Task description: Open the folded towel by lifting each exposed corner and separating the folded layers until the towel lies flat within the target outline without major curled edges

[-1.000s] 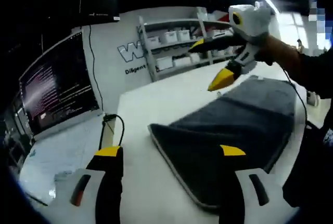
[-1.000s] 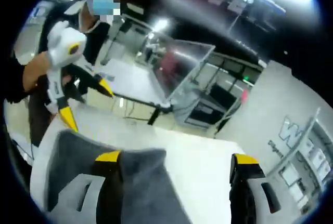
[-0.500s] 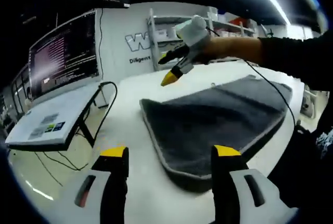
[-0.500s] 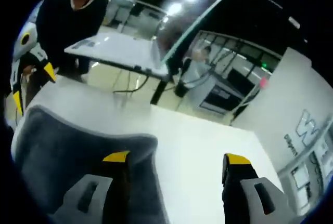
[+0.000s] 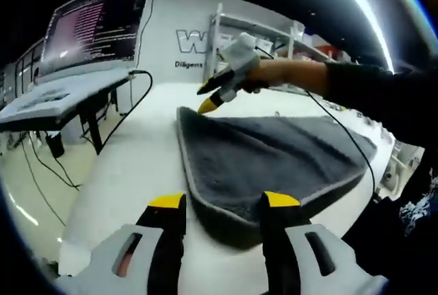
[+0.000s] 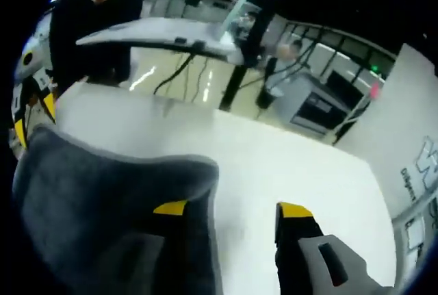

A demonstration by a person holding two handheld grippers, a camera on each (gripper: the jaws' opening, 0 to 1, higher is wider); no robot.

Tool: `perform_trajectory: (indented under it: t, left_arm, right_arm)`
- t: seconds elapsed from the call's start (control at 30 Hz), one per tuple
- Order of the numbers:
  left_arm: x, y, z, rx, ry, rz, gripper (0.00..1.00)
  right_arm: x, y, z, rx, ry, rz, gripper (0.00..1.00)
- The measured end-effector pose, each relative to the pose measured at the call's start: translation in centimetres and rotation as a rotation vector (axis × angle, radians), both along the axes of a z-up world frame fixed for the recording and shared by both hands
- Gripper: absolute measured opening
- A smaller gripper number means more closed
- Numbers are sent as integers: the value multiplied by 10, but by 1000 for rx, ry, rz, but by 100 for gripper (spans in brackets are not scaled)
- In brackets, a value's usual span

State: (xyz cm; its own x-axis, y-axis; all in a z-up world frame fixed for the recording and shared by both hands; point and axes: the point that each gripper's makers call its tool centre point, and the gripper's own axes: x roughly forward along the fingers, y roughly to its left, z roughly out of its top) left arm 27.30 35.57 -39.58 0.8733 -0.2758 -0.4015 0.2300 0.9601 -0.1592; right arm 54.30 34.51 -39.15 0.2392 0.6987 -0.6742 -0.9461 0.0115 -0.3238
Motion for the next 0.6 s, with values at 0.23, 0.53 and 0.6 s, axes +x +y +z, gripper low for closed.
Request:
perform_trajectory:
  t: [0.23,0.53,0.6]
  left_arm:
    - [6,-13,-18,22,59,5,27]
    - [0,-12,-14,34,46,-5,3]
    - [2,-9,-14,34,43,-6,3]
  right_arm:
    - [-2,16,-13,0,71,8,21]
    - [-11,25,-25,-28,83,49,2]
    - [-9,26,-26,-38,82,40,0]
